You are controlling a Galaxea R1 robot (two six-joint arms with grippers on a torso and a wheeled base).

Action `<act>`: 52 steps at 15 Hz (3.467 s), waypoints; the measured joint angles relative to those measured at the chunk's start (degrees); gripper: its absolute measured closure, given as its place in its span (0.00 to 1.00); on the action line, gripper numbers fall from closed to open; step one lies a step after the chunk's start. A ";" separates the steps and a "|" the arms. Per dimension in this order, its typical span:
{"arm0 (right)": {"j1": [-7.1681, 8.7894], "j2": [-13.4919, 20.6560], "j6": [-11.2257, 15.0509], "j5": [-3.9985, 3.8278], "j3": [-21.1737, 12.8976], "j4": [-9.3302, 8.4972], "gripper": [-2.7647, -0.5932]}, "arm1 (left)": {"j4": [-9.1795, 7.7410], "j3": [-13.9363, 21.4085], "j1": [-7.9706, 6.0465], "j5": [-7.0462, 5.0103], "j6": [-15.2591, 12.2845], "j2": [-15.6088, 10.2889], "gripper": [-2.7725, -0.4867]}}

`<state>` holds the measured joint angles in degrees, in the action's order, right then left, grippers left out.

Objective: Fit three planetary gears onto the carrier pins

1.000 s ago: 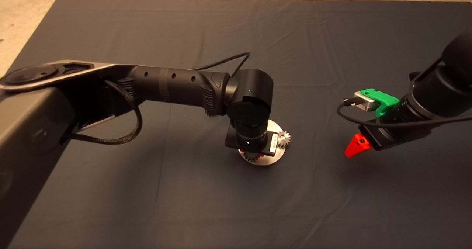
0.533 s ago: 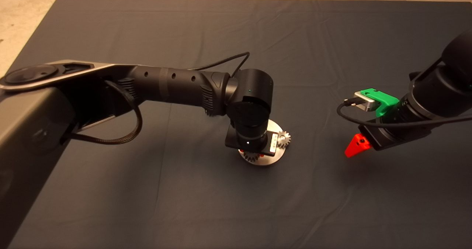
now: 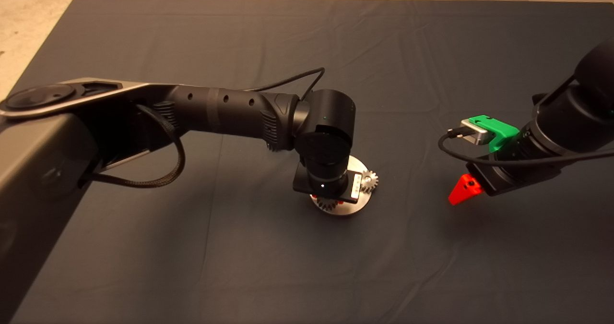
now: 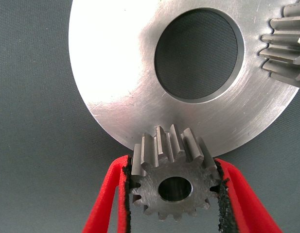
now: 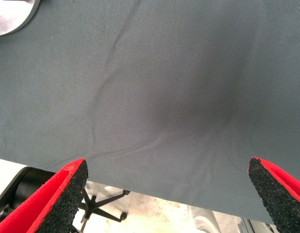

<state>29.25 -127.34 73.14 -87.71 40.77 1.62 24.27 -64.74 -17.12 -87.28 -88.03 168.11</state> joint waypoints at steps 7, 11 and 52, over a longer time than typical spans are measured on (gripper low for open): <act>0.00 0.00 0.00 0.00 0.00 0.00 0.14 | -0.02 0.00 -0.02 0.07 -0.15 0.00 0.75; 0.00 0.02 0.00 0.00 0.00 0.00 0.14 | 0.00 0.00 -0.07 -0.01 -0.20 0.00 0.69; -0.06 -0.11 1.70 0.00 -0.33 0.00 0.14 | -0.16 -21.16 -6.72 0.02 9.53 -4.49 0.31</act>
<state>29.18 -127.46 74.84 -87.71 40.44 1.62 24.11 -85.91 -23.83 -87.26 -78.50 163.62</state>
